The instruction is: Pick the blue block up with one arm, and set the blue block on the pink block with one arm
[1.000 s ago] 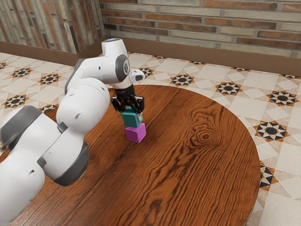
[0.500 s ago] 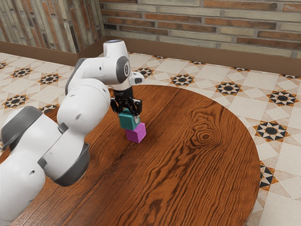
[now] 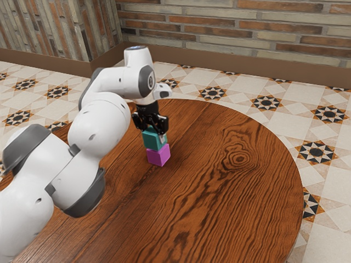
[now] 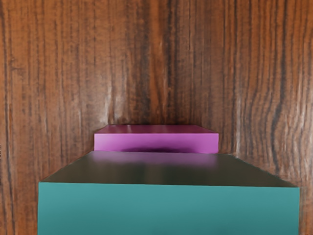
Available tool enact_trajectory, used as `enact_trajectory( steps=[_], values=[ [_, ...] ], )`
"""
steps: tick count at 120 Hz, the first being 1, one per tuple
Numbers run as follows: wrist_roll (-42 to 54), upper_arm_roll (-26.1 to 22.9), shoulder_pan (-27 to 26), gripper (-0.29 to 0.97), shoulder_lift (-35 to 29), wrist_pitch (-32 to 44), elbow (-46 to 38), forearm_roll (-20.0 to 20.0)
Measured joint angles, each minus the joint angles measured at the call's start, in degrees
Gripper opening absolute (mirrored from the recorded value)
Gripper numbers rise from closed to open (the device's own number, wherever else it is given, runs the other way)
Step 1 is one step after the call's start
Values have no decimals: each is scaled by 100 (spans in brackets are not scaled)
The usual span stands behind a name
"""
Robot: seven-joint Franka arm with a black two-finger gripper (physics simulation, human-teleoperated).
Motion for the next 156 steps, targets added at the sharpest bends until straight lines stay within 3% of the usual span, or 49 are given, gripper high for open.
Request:
enact_trajectory(
  steps=[156],
  values=[
    [123, -12, 73, 35, -32, 59, 51, -151]
  ],
)
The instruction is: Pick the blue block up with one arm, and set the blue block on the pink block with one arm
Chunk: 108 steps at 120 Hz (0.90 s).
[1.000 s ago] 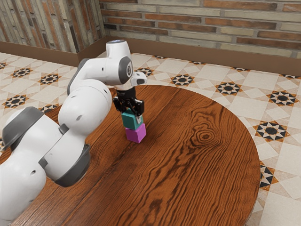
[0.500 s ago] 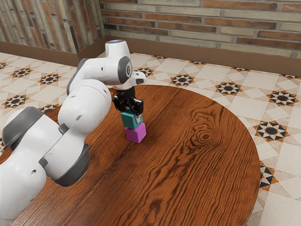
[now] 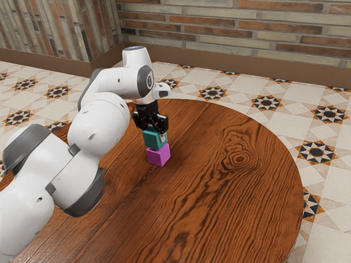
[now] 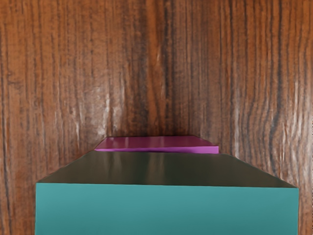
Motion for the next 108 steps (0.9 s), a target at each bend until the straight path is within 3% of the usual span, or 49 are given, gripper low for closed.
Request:
enact_trajectory(
  steps=[14, 53, 108],
  values=[
    [-32, -1, 0, 36, -1, 0, -2, -6],
    [-114, -135, 1, 60, 9, 68, -47, -32],
    [-183, 69, -108, 67, 161, 20, -57, -26]
  ],
)
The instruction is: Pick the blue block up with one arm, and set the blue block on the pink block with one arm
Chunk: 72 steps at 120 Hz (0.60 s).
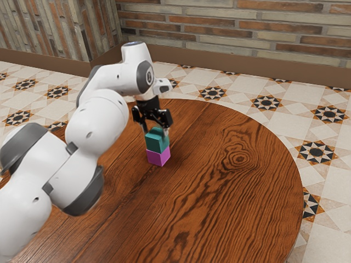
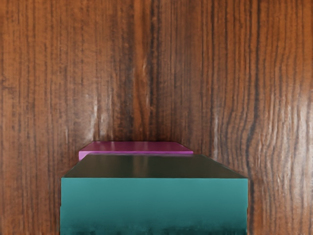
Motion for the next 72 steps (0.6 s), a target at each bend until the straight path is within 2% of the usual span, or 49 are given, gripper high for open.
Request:
enact_trajectory(
  steps=[9, 14, 18, 24, 28, 34, 37, 41, 45, 48, 50, 53, 57, 72],
  values=[
    [-7, 426, -198, 67, 184, -86, 1, 1],
    [-2, 898, -601, 67, 670, -192, -29, 80],
    [10, 1100, -1028, 68, 1205, -278, -169, 318],
    [23, 1232, -2041, 68, 2367, -394, -681, 1057],
    [-4, 1392, -3086, 68, 3250, -457, -976, 1823],
    [-138, 2330, -5665, 68, 4659, -543, -1371, 3157],
    [-221, 3132, -7083, 67, 5197, -629, -1491, 3758],
    [-327, 4211, -8856, 68, 5605, -763, -1590, 4394],
    [-427, 5698, -10785, 68, 5760, -905, -1685, 4864],
    [-498, 6591, -11915, 68, 5795, -1021, -1731, 5126],
    [-543, 7024, -12490, 68, 5806, -1105, -1751, 5262],
    [-606, 7469, -13151, 68, 5846, -1217, -1767, 5399],
    [-677, 7807, -13750, 68, 5885, -1348, -1785, 5548],
    [-530, 8066, -14885, 68, 6011, -1655, -1840, 5868]
  ],
)
